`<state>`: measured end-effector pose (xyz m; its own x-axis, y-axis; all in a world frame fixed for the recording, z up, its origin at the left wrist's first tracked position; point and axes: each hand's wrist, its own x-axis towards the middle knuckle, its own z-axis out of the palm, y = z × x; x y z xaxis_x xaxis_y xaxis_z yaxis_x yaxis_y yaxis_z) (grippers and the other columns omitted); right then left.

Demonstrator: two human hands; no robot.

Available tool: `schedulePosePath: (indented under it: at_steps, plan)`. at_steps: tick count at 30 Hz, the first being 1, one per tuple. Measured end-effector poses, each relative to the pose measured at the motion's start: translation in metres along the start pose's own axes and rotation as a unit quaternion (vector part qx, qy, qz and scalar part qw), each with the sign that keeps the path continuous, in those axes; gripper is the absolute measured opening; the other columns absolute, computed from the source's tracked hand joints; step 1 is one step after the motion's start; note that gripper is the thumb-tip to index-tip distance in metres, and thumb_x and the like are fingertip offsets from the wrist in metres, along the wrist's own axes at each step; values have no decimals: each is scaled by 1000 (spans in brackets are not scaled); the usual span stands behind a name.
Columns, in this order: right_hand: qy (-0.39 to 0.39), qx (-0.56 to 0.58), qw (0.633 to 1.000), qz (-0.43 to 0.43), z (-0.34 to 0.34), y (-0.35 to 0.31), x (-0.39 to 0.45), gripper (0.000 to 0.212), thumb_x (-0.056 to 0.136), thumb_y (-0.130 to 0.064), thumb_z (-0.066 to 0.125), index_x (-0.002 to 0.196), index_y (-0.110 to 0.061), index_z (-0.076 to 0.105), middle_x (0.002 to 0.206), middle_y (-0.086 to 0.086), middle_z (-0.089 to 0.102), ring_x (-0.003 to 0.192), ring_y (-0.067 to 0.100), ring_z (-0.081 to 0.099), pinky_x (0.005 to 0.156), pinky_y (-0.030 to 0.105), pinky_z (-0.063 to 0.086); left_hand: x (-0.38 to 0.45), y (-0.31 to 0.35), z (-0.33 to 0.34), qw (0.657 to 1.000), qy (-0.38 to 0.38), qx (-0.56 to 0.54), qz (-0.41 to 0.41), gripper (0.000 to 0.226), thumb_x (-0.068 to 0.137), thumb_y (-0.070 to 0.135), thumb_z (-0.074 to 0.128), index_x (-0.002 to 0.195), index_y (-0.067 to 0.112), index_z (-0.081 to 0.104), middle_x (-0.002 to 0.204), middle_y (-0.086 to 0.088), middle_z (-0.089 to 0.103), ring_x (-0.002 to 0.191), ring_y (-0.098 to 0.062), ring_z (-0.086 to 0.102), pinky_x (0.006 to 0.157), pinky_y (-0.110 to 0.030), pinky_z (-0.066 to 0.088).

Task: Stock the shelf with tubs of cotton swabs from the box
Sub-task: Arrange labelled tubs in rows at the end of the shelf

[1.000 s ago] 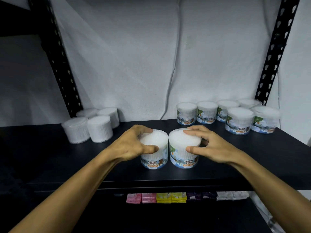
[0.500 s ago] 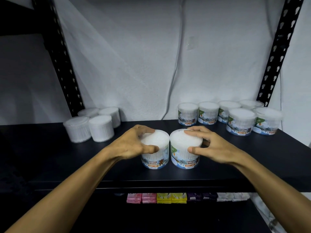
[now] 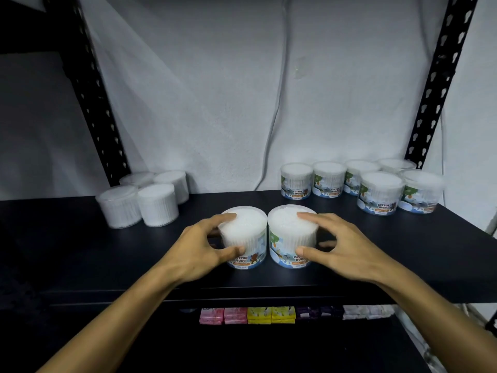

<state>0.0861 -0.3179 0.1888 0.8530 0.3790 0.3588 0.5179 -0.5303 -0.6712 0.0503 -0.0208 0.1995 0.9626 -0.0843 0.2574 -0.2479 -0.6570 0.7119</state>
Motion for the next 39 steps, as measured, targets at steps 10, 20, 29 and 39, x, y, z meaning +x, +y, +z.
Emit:
schedulePosePath:
  at_steps: [10,20,29,39]
  plan:
    - [31,62,997,31,-14,20,9,54,74,-29,79,124,-33,59,125,-11,52,114,5,55,88,23,53,20,14,22,1000,15,9,1,67,73,40,82,134,35,55,125,7,62,110,1,59,92,-14,45]
    - [-41,9,994,96,-74,69,38,57,82,-29,72,133,-38,49,143,-11,44,131,6,41,113,35,31,84,39,76,1000,0,-2,4,70,75,41,80,139,30,52,129,1,62,113,-5,59,92,-14,43]
    - [43,-149,978,138,-82,87,66,52,88,-20,64,137,-28,48,109,5,37,115,25,45,109,28,28,129,52,107,1000,4,-20,-6,69,78,36,79,140,26,51,130,1,61,113,-5,59,89,-8,41]
    - [36,-243,955,166,-83,79,82,51,92,-16,55,141,-23,42,125,18,43,116,36,50,106,32,35,148,57,115,1000,-3,-22,-8,69,79,35,78,141,25,50,131,0,61,112,-7,60,90,-13,43]
